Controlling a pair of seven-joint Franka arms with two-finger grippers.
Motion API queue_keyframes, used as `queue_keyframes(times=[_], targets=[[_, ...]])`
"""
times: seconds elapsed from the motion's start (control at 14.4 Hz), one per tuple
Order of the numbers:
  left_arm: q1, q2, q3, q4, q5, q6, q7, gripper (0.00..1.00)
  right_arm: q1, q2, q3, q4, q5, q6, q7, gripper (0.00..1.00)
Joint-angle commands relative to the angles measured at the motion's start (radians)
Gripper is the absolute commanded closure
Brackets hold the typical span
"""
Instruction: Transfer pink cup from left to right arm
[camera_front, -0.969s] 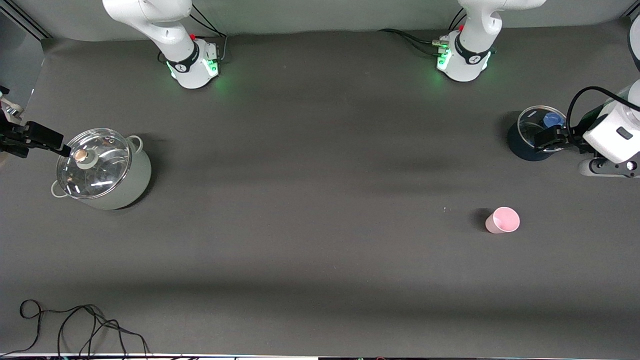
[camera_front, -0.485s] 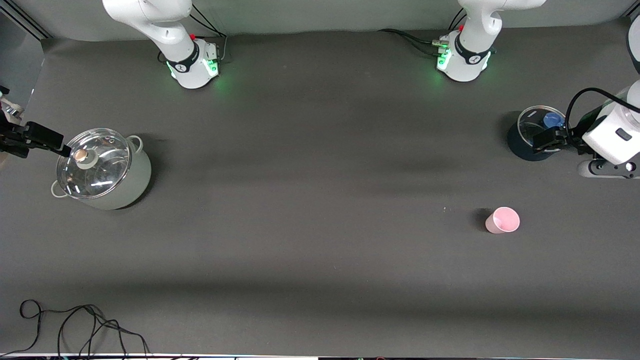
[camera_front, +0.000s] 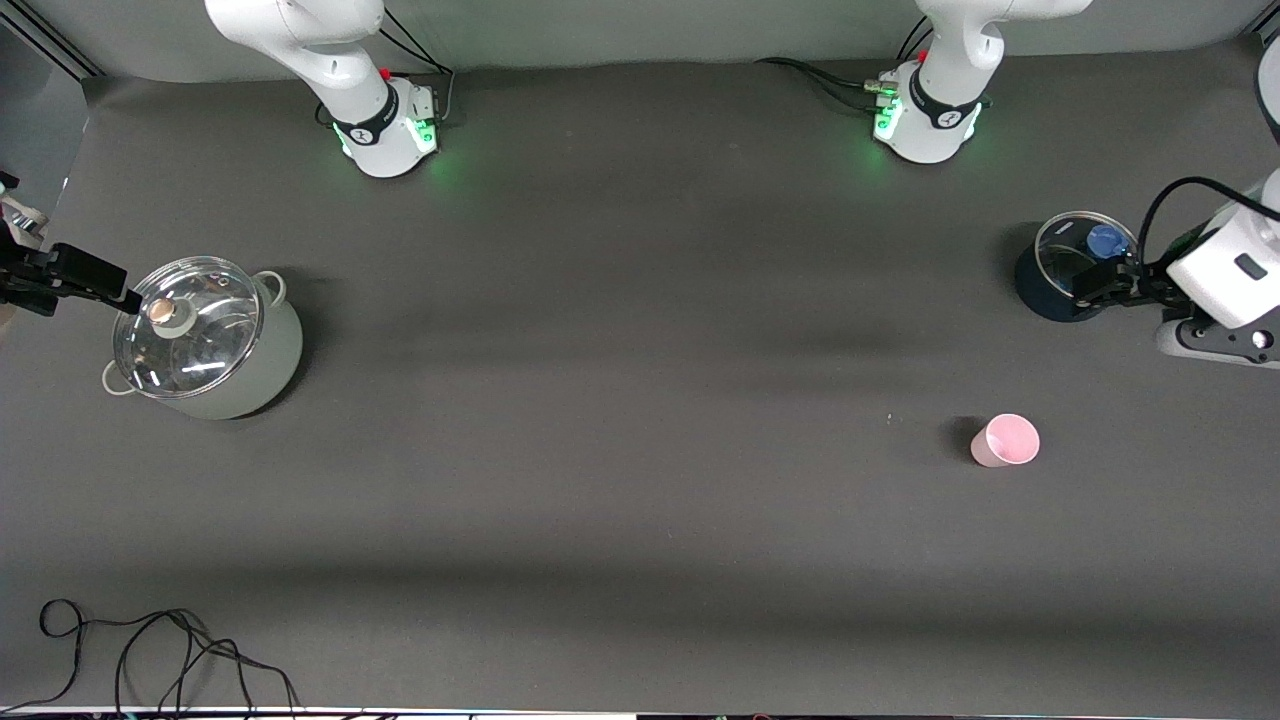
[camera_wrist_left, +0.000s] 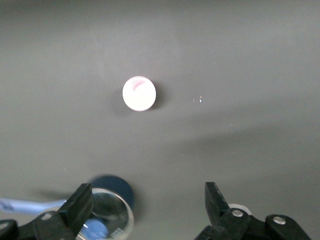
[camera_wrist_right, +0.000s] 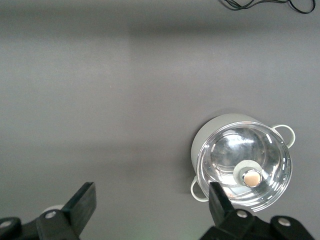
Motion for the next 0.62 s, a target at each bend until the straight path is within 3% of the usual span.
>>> queue_keyframes(times=[0.0, 0.21, 0.42, 0.55], targets=[[0.032, 0.004, 0.004, 0.001, -0.015, 0.052, 0.24, 0.0, 0.002, 0.01, -0.01, 0.02, 0.018, -0.013, 0.001, 0.0], [0.112, 0.04, 0.006, 0.002, -0.106, 0.091, 0.484, 0.0, 0.007, 0.012, -0.009, 0.018, 0.016, -0.013, 0.0, 0.0], [0.24, 0.106, 0.006, 0.001, -0.295, 0.102, 0.817, 0.0, 0.014, 0.013, -0.007, 0.027, 0.005, -0.01, 0.001, 0.0], [0.305, 0.157, 0.004, 0.002, -0.36, 0.103, 0.945, 0.0, 0.008, 0.013, -0.007, 0.024, 0.008, -0.01, 0.0, 0.0]])
